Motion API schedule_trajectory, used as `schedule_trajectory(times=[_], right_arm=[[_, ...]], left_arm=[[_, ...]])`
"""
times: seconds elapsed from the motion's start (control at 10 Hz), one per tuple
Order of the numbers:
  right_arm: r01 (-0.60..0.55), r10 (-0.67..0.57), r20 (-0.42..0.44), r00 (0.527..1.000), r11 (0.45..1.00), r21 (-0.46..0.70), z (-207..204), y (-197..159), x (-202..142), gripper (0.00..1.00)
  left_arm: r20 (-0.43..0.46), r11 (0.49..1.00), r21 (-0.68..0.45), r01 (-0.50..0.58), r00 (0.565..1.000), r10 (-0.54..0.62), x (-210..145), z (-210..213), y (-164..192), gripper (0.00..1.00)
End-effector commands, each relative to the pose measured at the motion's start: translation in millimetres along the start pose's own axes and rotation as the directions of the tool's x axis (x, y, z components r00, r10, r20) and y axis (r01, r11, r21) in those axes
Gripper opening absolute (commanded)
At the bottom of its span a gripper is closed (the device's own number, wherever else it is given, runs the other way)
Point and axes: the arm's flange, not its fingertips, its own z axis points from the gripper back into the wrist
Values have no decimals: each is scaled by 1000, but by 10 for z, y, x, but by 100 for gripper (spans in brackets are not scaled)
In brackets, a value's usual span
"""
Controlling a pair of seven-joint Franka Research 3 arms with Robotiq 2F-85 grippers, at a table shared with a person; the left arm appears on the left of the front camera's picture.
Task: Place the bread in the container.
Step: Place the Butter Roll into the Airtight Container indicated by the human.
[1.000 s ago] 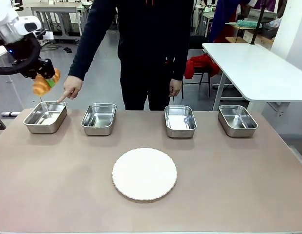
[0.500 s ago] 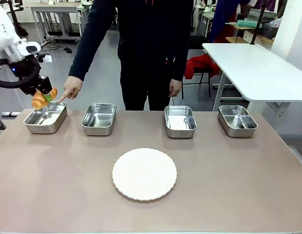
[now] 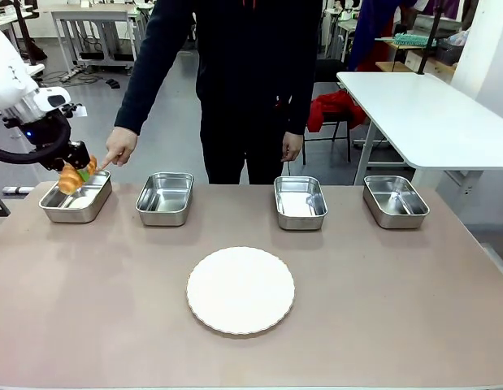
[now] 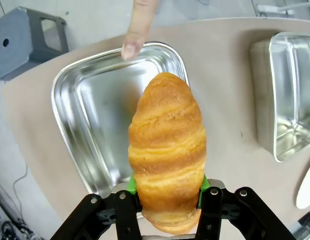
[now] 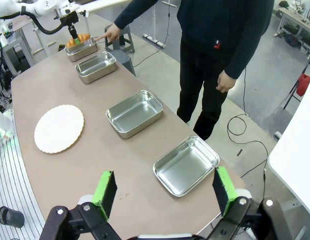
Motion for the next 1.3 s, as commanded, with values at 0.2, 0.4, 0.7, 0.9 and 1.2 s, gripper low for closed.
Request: schedule_trajectory(times=[0.2,0.4,0.7,0.9,1.2], right_arm=[[-7,7,19,1000,1000,0,3,12,7,100],[-7,7,19,1000,1000,0,3,12,7,100],[-7,7,19,1000,1000,0,3,12,7,100],[-7,7,19,1000,1000,0,3,12,7,100],[-7,7,19,1000,1000,0,3,12,7,100]], left_arm=[[25,1000,10,-2,1000,2,-30,-71,70,43],[10,999,45,23,1000,-23,-25,-94,77,100],[11,999,39,16,1000,-17,-33,-82,108,100],[17,999,33,26,999,-27,-32,-55,115,100],[6,999,32,7,1000,-7,7,-64,104,100]])
